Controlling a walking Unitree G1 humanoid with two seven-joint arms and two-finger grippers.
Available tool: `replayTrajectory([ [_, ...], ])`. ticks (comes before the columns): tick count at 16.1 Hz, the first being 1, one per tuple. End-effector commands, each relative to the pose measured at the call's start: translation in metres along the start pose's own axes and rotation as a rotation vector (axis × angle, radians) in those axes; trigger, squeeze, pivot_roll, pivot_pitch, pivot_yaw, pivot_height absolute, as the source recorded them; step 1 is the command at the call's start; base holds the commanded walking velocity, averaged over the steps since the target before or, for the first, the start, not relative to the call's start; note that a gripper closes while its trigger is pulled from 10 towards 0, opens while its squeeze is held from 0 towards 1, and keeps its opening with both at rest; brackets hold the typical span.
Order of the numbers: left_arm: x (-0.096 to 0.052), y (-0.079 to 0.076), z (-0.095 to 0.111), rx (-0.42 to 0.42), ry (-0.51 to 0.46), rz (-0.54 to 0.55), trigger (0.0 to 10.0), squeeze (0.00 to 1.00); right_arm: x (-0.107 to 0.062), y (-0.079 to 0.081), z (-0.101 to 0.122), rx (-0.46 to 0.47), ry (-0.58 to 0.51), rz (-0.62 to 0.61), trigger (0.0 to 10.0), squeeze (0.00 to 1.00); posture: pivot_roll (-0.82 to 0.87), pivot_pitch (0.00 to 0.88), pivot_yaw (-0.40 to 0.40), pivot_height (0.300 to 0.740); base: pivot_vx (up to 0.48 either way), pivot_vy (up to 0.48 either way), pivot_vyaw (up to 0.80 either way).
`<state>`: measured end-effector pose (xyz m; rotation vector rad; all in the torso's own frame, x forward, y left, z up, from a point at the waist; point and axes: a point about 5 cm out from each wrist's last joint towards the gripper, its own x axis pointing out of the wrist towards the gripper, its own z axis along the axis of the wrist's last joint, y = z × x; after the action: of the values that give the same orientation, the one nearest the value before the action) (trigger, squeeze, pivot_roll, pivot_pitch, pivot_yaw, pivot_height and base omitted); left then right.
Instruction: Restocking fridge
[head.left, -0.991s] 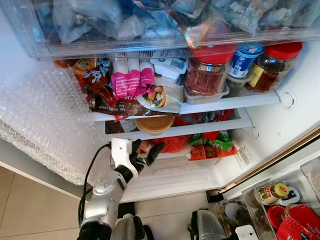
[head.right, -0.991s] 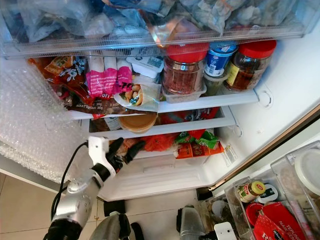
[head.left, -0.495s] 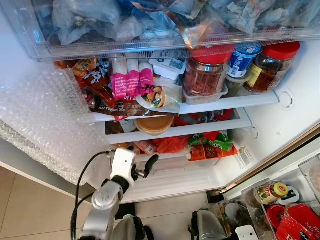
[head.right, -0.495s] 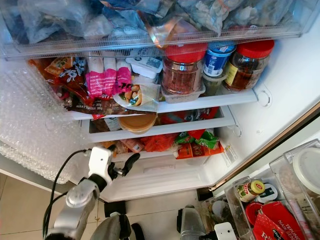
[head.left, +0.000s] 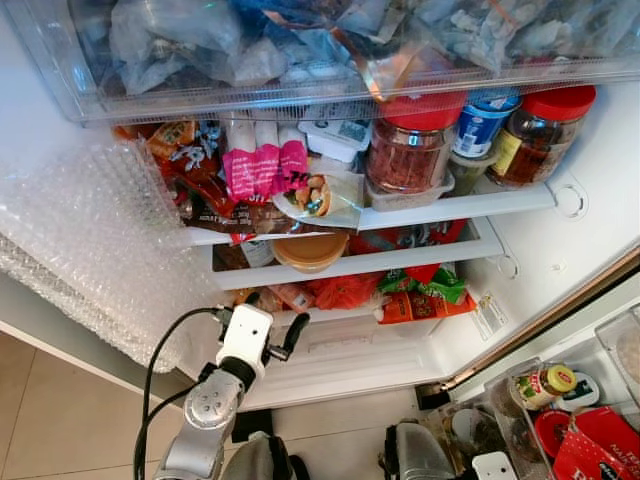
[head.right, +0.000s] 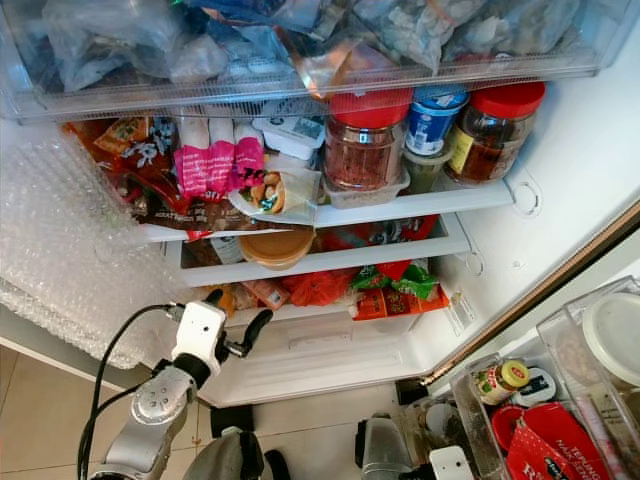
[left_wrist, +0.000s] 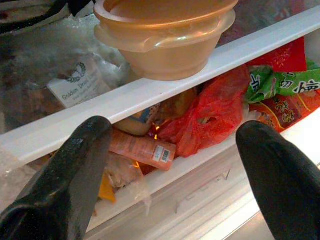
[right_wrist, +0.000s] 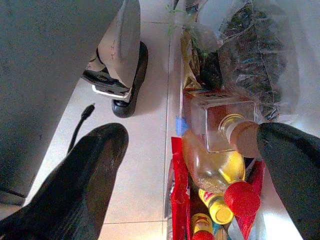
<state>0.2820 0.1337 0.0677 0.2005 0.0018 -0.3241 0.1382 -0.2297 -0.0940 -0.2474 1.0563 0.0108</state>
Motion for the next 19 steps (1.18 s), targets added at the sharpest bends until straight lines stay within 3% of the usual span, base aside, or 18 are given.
replayTrajectory([
  [1, -0.0042, -0.0041, -0.0072, 0.013, 0.024, -0.007, 10.0, 0.0, -0.0026, 0.0071, -0.0155, 0.0, 0.051, 0.022, 10.0, 0.0, -0.18, 0.169, 0.036, 0.664, 0.0, 0.0, 0.0],
  [11, -0.0051, -0.0052, -0.0107, 0.005, 0.029, 0.009, 10.0, 0.0, -0.0026, 0.0071, -0.0156, 0.002, 0.051, 0.023, 10.0, 0.0, -0.18, 0.178, 0.033, 0.664, -0.024, 0.0, 0.0],
  [19, -0.0052, -0.0062, -0.0122, -0.002, 0.034, 0.008, 10.0, 0.0, -0.0025, 0.0067, -0.0152, 0.001, 0.05, 0.023, 10.0, 0.0, -0.18, 0.183, 0.032, 0.664, -0.258, 0.0, 0.0],
])
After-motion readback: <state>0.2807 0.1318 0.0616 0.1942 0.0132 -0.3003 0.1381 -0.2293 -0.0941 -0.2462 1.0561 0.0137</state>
